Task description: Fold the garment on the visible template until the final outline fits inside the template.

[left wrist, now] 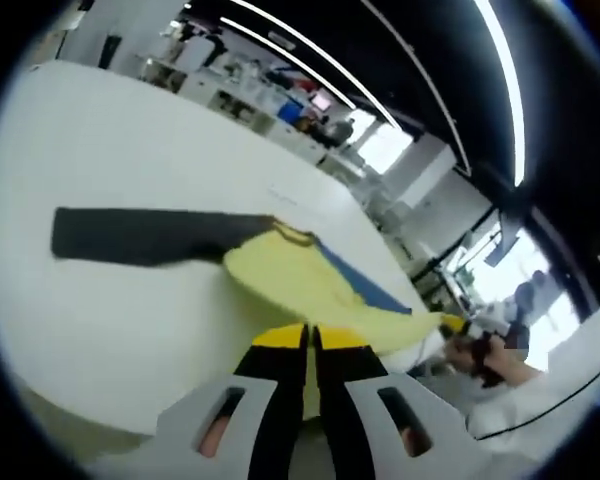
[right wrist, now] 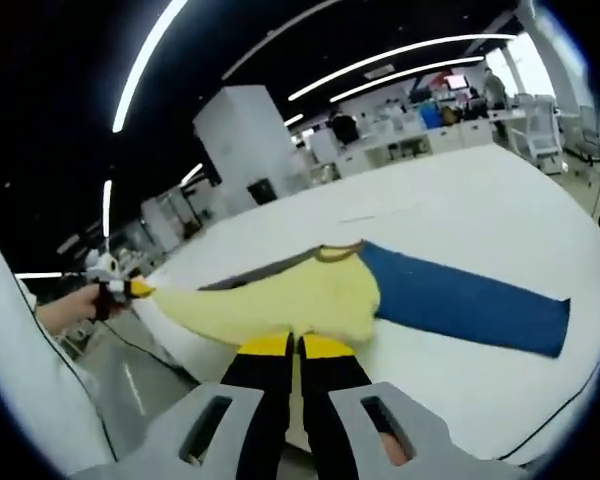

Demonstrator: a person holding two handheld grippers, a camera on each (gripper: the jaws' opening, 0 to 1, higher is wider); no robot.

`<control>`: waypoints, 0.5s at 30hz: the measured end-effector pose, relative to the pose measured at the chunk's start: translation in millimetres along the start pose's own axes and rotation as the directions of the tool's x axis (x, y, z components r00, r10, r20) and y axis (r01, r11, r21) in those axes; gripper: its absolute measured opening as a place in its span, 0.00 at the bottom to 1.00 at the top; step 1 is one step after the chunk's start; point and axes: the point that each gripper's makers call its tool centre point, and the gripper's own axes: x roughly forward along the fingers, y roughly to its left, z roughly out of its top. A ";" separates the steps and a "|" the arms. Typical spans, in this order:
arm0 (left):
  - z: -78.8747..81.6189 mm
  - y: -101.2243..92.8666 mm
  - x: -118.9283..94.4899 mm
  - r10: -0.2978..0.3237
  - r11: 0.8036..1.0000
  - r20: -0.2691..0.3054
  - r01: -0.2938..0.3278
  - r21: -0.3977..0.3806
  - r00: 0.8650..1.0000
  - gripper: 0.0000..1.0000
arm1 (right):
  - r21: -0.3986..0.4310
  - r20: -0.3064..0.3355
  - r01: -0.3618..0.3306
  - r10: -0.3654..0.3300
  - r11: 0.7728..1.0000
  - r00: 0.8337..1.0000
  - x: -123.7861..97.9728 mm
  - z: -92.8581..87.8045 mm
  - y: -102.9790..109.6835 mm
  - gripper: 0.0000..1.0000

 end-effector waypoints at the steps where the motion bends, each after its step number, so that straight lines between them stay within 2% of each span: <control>1: -3.7 1.0 0.0 0.000 1.000 -0.009 0.000 -0.005 1.000 0.00 | -0.004 -0.020 0.003 -0.003 1.000 1.000 -0.2 -5.6 -0.7 0.03; 3: -16.9 5.4 0.0 0.013 1.000 -0.050 -0.013 -0.010 0.999 0.00 | -0.004 -0.062 0.007 -0.007 1.000 0.998 0.6 -21.5 -3.5 0.03; 4: -25.7 8.7 0.1 0.024 1.000 -0.084 -0.024 0.000 0.996 0.00 | -0.005 -0.068 0.008 -0.008 1.000 0.998 0.7 -24.0 -4.2 0.03; 5: -28.0 9.7 0.2 0.028 1.000 -0.091 -0.028 0.003 0.995 0.00 | -0.002 -0.080 0.010 -0.011 1.000 0.997 0.8 -29.0 -5.4 0.03; 8: -48.0 16.3 2.8 0.035 0.999 -0.148 -0.035 0.002 0.988 0.00 | 0.009 -0.122 0.017 -0.015 1.000 0.992 0.9 -48.7 -8.0 0.03; 12: -66.0 25.3 3.8 0.058 0.998 -0.203 -0.059 0.001 0.978 0.00 | 0.016 -0.184 0.026 -0.023 1.000 0.983 0.7 -72.4 -10.5 0.03; 15: -77.4 30.8 4.5 0.074 0.997 -0.242 -0.074 0.011 0.967 0.00 | 0.020 -0.212 0.029 -0.024 0.999 0.977 1.3 -83.2 -11.3 0.03</control>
